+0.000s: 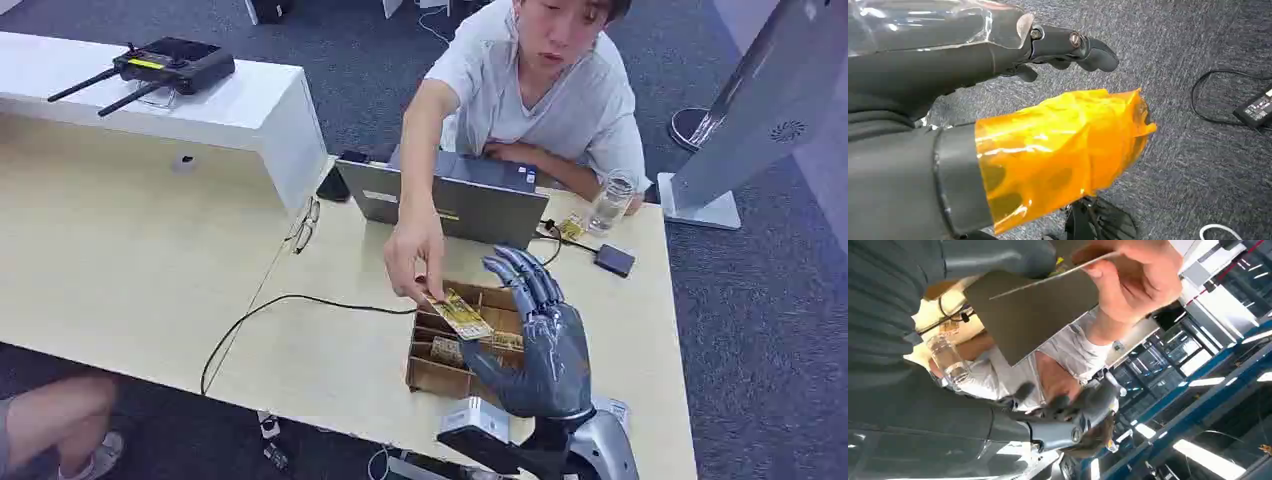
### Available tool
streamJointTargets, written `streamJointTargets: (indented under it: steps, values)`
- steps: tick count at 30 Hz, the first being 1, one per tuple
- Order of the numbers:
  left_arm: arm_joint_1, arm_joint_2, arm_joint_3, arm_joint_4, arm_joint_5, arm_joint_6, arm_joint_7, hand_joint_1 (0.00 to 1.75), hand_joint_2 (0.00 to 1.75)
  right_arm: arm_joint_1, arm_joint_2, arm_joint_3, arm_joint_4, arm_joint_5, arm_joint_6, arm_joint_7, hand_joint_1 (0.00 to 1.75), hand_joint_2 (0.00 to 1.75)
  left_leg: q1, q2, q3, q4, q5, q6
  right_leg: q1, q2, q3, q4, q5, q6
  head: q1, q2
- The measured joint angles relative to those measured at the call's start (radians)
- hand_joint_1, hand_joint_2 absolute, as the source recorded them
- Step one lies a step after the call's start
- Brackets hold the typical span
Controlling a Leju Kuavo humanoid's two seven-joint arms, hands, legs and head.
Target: Pass the card to the sensor for recognition and then transmit it.
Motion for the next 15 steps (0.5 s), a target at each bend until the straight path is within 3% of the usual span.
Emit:
streamJointTargets:
  steps: [4, 15]
  values:
    - [0.000, 0.000, -0.006, 0.000, -0.002, 0.000, 0.002, 0.00, 0.00, 0.001, 0.000, 0.000, 0.000, 0.000, 0.003, 0.000, 1.62, 1.75, 0.000, 0.000, 0.000, 0.000, 0.000, 0.000, 0.000, 0.000, 0.000, 0.000, 0.000, 0.000, 0.000, 0.000]
    - [0.001, 0.000, -0.012, 0.000, -0.002, -0.001, 0.003, 0.00, 0.00, 0.002, 0.000, 0.000, 0.000, 0.000, 0.013, -0.001, 1.73, 1.75, 0.000, 0.000, 0.000, 0.000, 0.000, 0.000, 0.000, 0.000, 0.000, 0.000, 0.000, 0.000, 0.000, 0.000]
